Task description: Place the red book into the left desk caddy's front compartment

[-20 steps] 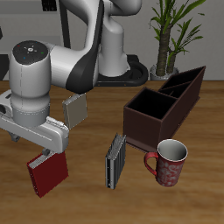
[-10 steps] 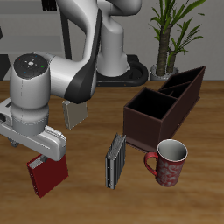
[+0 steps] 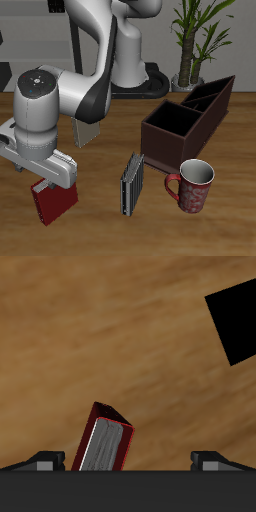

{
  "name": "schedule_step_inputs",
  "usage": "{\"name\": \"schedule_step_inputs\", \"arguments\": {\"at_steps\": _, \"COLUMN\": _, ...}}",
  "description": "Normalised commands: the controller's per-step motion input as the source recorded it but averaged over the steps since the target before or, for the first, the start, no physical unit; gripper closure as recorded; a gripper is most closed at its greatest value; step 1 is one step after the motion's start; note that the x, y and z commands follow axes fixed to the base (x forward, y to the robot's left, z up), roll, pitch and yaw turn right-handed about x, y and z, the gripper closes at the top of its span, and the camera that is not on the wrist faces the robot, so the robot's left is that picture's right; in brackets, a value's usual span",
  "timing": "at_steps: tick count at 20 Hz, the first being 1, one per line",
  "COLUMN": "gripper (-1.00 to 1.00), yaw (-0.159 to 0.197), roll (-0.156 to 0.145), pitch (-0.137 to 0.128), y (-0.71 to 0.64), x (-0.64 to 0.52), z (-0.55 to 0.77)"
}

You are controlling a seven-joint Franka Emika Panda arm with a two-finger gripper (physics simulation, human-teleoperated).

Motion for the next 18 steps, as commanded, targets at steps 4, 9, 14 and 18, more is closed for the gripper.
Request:
{"name": "schedule_step_inputs", "arguments": {"at_steps": 4, "gripper": -1.0, "yaw": -0.029, "roll": 0.004, "pitch": 0.016, "y": 0.02, "x": 0.04, "z": -0.18}}
{"name": "schedule_step_inputs", "arguments": {"at_steps": 9, "gripper": -1.0, "yaw": -0.005, "roll": 0.017, "pitch": 0.015, "y": 0.1, "x": 0.03, "z": -0.15}}
{"name": "schedule_step_inputs", "arguments": {"at_steps": 14, "gripper": -1.0, "yaw": -0.005, "roll": 0.024, "pitch": 0.025, "y": 0.15, "x": 0.07, "z": -0.19}}
{"name": "schedule_step_inputs", "arguments": {"at_steps": 18, "gripper": 1.0, "yaw": -0.019, "roll": 0.007, "pitch": -0.002, "y": 0.01, "x": 0.0, "z": -0.05}}
